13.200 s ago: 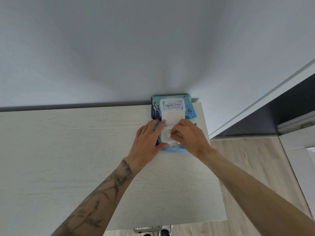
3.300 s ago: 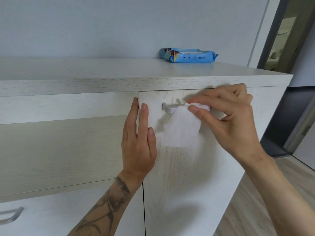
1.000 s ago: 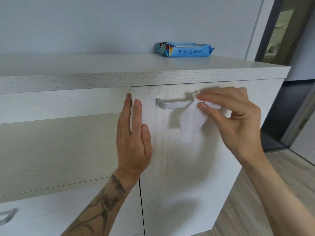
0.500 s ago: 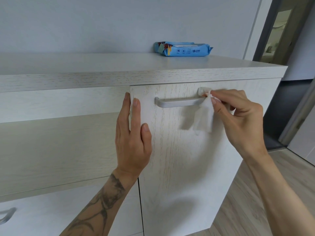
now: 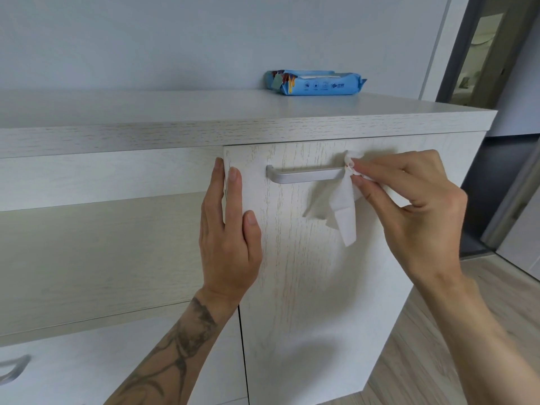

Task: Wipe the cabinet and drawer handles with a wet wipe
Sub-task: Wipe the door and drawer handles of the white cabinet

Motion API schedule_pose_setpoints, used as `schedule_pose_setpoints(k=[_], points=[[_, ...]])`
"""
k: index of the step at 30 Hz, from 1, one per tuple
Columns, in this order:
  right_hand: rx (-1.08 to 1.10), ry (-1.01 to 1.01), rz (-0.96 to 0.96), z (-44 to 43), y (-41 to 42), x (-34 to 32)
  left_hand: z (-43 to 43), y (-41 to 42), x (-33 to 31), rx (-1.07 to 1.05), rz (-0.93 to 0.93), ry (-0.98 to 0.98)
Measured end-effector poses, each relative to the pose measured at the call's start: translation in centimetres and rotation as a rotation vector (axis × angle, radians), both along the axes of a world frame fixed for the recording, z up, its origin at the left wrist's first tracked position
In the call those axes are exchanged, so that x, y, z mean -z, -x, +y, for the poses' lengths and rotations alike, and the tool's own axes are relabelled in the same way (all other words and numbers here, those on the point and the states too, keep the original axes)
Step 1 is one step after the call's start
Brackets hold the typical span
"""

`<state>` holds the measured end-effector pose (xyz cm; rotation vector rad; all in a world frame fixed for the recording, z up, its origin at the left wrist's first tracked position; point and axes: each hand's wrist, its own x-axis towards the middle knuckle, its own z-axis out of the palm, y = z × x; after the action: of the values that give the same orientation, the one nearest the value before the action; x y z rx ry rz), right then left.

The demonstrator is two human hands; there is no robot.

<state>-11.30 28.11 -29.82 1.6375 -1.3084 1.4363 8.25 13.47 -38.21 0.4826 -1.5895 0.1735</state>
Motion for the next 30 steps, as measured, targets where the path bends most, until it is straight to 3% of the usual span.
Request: schedule_pose_setpoints(k=[7, 13, 20, 27, 30], points=[[-0.006, -0.001, -0.091, -0.1, -1.5, -0.1, 0.0, 0.0, 0.0, 0.002, -0.007, -0.005], [0.032, 0.020, 0.087, -0.1, -2.5, -0.8, 0.3, 0.1, -0.2, -0.004, -0.002, -0.005], [-0.018, 0.013, 0.142, -2.9, -8.0, -1.3, 0.7, -0.3, -0.5, 0.033, -0.012, -0.006], [-0.069, 0.023, -0.027, -2.6, -6.1, -0.6, 0.5, -0.4, -0.4, -0.002, -0.028, -0.014], [-0.057, 0.003, 0.011, -3.4, -7.1, -1.0, 0.6, -0.4, -0.4, 0.037, -0.025, -0.020]])
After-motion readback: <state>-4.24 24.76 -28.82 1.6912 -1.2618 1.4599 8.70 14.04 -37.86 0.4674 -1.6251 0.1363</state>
